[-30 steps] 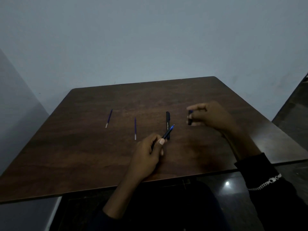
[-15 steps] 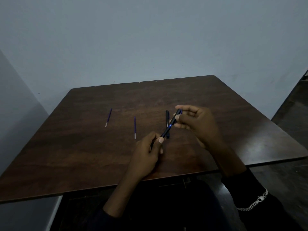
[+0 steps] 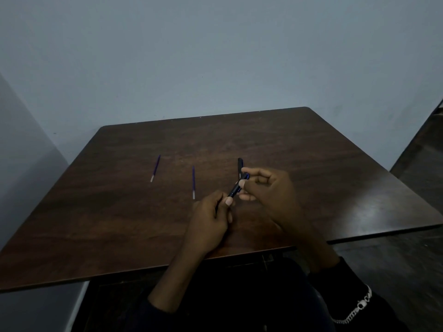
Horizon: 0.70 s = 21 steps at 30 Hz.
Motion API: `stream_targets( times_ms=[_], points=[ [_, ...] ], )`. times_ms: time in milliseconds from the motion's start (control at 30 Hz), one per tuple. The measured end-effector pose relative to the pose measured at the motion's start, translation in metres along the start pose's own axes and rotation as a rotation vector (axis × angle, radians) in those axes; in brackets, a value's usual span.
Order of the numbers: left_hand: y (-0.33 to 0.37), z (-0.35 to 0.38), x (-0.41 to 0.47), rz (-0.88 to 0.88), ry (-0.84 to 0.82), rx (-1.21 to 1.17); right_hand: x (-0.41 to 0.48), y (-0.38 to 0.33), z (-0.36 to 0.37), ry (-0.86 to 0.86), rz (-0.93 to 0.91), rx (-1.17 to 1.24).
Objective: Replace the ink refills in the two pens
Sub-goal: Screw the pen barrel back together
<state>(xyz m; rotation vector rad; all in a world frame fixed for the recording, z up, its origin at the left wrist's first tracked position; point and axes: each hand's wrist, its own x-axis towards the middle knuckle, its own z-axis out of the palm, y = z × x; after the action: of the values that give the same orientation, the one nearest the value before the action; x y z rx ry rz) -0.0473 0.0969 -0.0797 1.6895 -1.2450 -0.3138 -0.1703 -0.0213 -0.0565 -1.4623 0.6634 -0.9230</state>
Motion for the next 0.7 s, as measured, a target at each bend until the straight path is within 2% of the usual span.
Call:
stream_targets(
  times_ms=[267, 467, 700],
  points=[
    [-0.003, 0.000, 0.005, -0.009, 0.025, -0.025, -0.004, 0.003, 0.008, -0.027, -0.017, -0.031],
    [-0.002, 0.001, 0.014, -0.096, 0.059, -0.180, -0.018, 0.013, 0.013, 0.125, 0.096, 0.000],
    [0.027, 0.023, 0.036, -0.232, 0.015, -0.390, -0.013, 0.003, -0.014, 0.136, 0.078, -0.067]
  ],
)
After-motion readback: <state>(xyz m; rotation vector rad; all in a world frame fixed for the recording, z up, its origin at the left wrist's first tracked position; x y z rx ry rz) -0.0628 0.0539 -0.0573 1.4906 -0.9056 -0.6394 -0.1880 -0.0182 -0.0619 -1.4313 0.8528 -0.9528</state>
